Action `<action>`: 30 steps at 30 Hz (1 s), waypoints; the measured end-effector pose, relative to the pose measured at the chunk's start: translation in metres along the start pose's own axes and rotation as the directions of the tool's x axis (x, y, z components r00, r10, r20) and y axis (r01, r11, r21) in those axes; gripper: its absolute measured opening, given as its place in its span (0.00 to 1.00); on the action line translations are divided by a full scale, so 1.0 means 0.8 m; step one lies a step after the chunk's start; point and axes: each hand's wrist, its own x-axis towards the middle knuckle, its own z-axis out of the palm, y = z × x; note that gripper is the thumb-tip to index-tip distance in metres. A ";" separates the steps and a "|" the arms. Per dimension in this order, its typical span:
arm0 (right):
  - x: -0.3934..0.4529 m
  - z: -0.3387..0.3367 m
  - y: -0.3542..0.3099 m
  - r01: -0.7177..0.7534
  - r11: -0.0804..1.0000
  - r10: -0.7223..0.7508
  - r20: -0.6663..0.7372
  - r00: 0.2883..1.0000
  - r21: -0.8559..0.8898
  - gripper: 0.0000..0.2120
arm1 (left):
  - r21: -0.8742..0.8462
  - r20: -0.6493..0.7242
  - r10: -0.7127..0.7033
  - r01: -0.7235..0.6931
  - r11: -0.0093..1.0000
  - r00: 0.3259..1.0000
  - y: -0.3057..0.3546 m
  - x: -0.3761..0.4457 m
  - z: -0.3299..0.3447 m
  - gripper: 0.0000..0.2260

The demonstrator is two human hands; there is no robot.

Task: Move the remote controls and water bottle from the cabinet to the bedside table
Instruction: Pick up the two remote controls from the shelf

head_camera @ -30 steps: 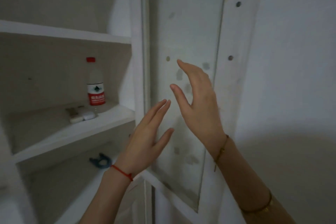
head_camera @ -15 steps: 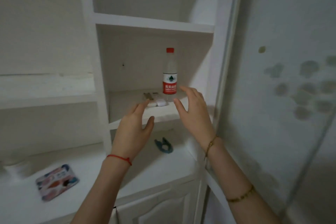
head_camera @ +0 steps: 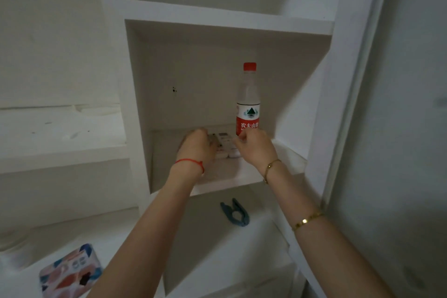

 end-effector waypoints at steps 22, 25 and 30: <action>0.026 0.012 -0.006 -0.237 0.939 0.184 0.216 0.959 0.251 0.09 | -0.119 0.105 -0.278 0.289 0.950 0.955 0.000 0.028 0.010 0.15; 0.023 0.008 0.001 -0.267 0.916 0.184 0.277 0.943 0.300 0.16 | -0.206 0.161 -0.267 0.297 0.932 0.950 -0.010 0.026 0.010 0.11; -0.002 0.000 0.007 -0.268 0.828 0.157 0.256 0.954 0.493 0.13 | -0.513 0.235 -0.228 0.319 0.797 0.945 -0.005 0.000 0.009 0.11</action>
